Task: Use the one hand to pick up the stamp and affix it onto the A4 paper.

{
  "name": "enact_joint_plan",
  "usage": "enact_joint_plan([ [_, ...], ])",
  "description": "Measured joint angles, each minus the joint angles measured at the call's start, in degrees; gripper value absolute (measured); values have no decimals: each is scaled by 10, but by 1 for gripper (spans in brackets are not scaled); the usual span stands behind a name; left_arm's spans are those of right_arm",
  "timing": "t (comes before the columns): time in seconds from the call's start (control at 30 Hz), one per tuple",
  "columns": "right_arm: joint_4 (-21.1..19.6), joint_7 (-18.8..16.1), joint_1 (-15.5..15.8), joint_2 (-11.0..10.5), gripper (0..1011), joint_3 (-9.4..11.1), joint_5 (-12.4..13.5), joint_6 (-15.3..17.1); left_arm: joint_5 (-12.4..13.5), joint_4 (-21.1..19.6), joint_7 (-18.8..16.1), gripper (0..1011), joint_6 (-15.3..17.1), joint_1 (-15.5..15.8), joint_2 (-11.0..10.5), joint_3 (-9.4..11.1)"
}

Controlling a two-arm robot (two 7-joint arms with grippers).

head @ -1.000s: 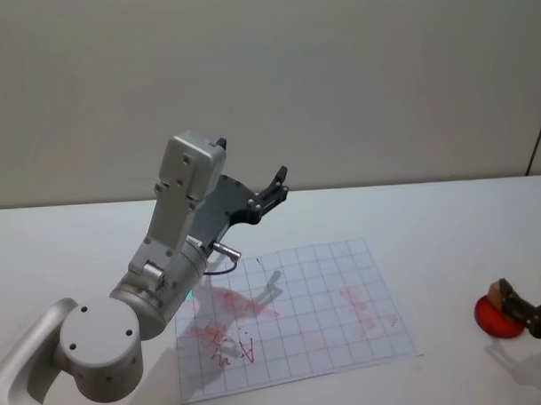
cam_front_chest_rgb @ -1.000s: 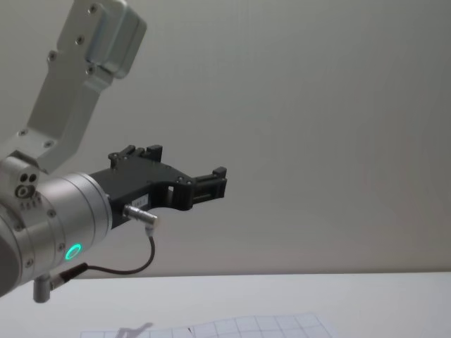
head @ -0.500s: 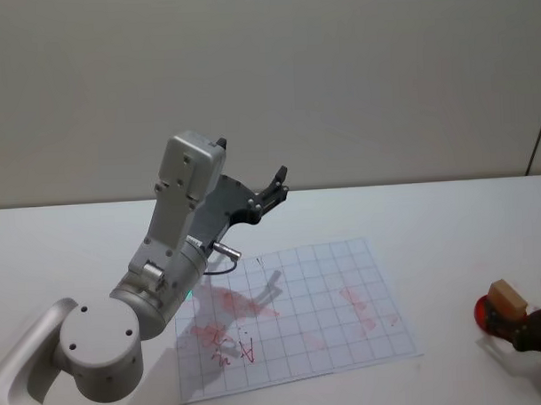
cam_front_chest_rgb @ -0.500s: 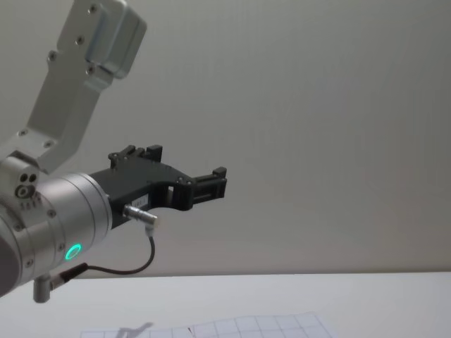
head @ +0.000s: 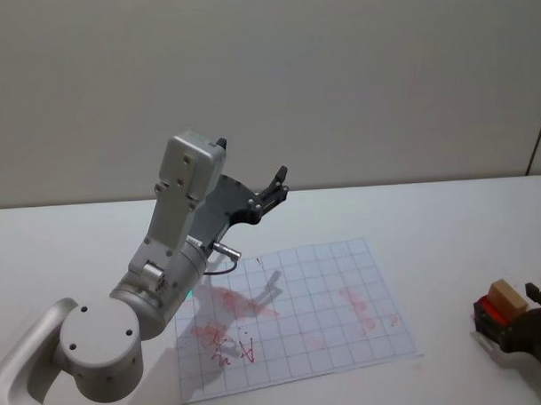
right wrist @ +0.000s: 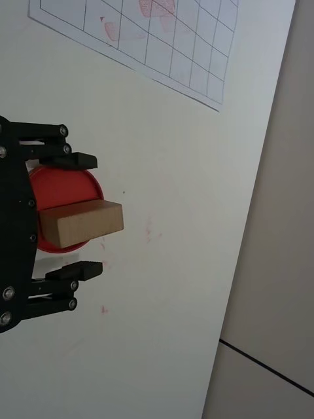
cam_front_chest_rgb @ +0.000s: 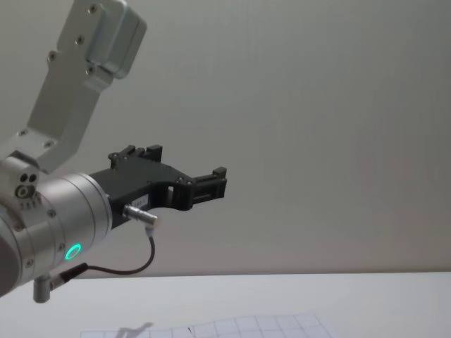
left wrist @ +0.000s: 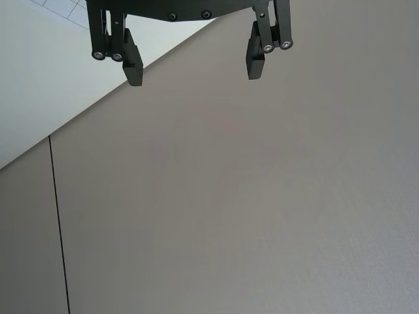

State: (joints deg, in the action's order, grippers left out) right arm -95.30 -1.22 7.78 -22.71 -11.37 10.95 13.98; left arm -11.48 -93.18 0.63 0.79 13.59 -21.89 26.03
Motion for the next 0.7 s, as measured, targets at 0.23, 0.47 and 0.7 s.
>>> enact_joint_plan([
  [0.23,9,-3,-7,5,682,-2,-5,2,0,0,0,1001,0,0,0,0],
  [0.47,13,-6,-11,7,480,-3,-8,3,0,0,0,1001,0,0,0,0],
  [0.7,17,-6,-12,9,259,-3,-9,4,0,0,0,1001,0,0,0,0],
])
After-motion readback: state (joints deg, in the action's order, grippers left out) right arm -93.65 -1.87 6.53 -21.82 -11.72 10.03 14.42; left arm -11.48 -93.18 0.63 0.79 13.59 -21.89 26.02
